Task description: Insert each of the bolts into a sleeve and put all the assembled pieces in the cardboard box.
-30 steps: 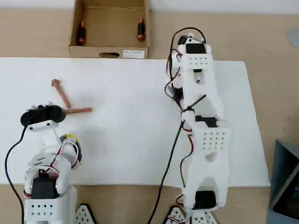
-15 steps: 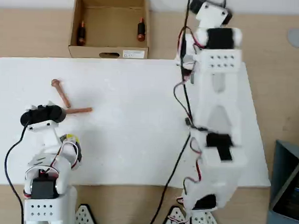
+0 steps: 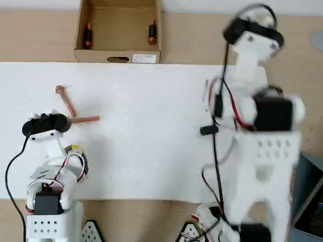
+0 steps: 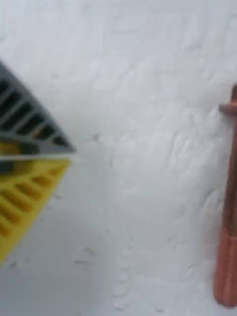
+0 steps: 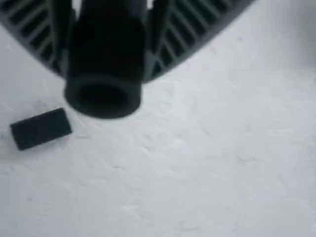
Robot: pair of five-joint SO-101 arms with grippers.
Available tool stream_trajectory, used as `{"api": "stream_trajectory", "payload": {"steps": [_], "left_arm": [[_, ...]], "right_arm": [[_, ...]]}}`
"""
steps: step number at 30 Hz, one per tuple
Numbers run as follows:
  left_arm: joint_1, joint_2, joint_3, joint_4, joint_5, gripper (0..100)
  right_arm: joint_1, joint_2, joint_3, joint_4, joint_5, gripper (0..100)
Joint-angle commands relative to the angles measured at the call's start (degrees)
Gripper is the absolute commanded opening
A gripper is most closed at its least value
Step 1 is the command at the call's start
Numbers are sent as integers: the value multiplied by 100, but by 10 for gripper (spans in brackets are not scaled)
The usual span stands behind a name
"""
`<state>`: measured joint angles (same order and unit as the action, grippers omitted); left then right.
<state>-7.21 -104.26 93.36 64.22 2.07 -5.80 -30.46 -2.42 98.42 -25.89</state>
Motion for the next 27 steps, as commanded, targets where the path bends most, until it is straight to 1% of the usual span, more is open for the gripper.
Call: {"api": "stream_trajectory", "payload": {"steps": [1,3,8,11,16,23,24,27], "left_arm": [[-62,-31,-70,-9,0,4],[-62,-31,-387,26,-26,4],[0,-4,-1503,26,-35,2],[-26,365,-2066,62,-114,2],[-18,1956,-3481,378,-167,2],[-123,4611,-5134,352,-193,5],[-237,4945,-5354,325,-202,6],[-492,5930,-5846,-97,-211,6]], "right_arm": [[382,-1147,1059,-527,62,9],[532,-1622,1701,-738,70,9],[971,-2677,3125,-1257,475,9],[1174,-3292,3811,-1556,782,9],[1376,-4180,4629,-1758,1134,9],[1446,-4901,5305,-1758,1134,9],[1446,-4971,5358,-1758,1134,9],[1446,-5112,5473,-1758,1108,9]]}}
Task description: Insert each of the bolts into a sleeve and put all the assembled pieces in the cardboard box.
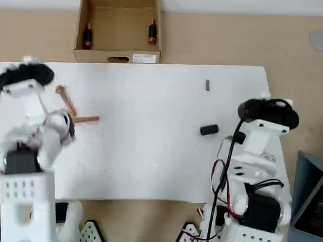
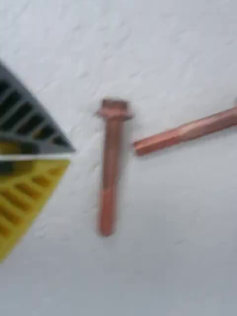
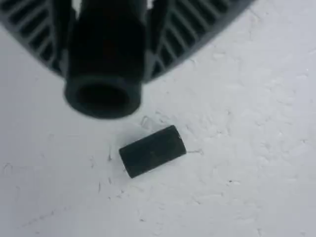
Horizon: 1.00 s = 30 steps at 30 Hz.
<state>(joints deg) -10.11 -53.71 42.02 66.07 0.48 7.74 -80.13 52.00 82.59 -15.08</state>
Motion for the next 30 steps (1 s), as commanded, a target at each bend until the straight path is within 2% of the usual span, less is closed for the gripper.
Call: {"api": "stream_trajectory", "payload": {"steps": [1,4,9,17,24,30], "left_arm": [[-246,1182,-897,-343,-79,6],[-299,2088,-1468,-167,-387,6],[-281,3626,-2295,-123,-290,6],[-299,5807,-4431,1108,-299,7],[-545,7495,-6277,1653,-325,8],[-668,8637,-7525,2119,-325,95]], "right_arm": [[92,-180,48,-176,18,9],[92,-268,75,-264,18,9],[92,-391,110,-396,-202,9],[92,-400,110,-404,-730,9],[84,-400,110,-404,-879,9],[84,-400,110,-387,-879,9]]}}
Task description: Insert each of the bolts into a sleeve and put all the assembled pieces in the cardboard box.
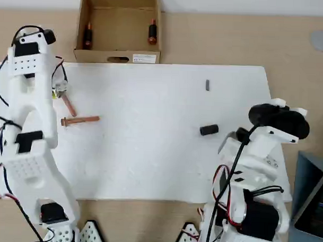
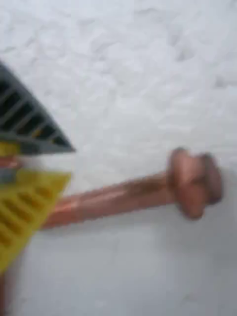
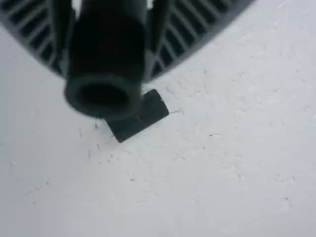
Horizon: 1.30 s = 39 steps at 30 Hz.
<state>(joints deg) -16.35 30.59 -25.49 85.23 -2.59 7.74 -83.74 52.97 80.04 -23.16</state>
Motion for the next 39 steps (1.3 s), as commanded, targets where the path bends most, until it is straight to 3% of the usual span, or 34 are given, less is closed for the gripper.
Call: {"api": "stream_trajectory", "payload": {"steps": [1,8,25,30,39], "left_arm": [[-26,330,-985,299,-18,98],[-9,831,-2075,721,-18,101],[-9,1965,-2207,369,-18,95],[-18,2149,-2198,413,9,7],[-26,1886,-2857,1257,132,5]], "right_arm": [[84,-40,13,-123,-70,9],[66,-22,13,-132,-62,9],[57,-4,13,-123,-44,9],[57,-22,13,-132,-26,9],[57,-40,-48,-132,105,9]]}}
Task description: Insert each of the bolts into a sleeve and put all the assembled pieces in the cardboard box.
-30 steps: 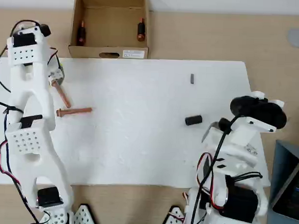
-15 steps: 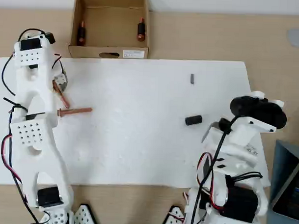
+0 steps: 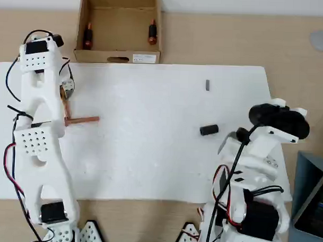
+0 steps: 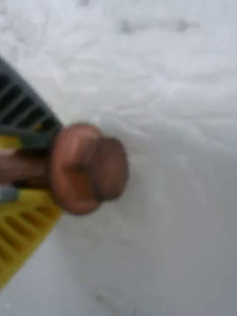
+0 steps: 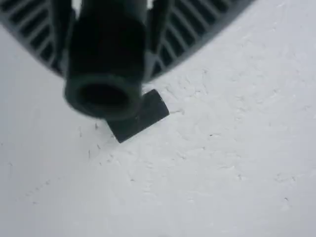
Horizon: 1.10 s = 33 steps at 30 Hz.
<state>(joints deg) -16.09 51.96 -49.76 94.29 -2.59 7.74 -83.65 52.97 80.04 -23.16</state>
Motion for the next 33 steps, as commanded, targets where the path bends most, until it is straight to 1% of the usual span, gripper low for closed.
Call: {"api": "stream_trajectory", "payload": {"steps": [1,4,7,11,15,21,26,28,33], "left_arm": [[-62,-303,-598,466,237,6],[-70,-629,-1011,633,273,5],[-26,-1226,-1037,633,237,4],[105,-2246,-738,633,-334,3],[246,-3512,-88,633,-835,3],[712,-5771,1679,624,-1196,3],[1196,-7495,3587,580,-1266,3],[1240,-8031,4369,299,-1266,3],[1231,-9288,6470,-1064,-1240,2]], "right_arm": [[57,-48,-75,-123,167,9],[48,-48,-251,-114,246,9],[48,-13,-391,-123,571,9],[48,-48,-558,-114,1011,9],[48,-48,-602,-114,1354,9],[40,-48,-541,-53,1697,9],[-444,-57,-233,-70,1732,9],[-646,-57,-127,-211,1723,9],[-892,-57,400,-738,1723,9]]}}
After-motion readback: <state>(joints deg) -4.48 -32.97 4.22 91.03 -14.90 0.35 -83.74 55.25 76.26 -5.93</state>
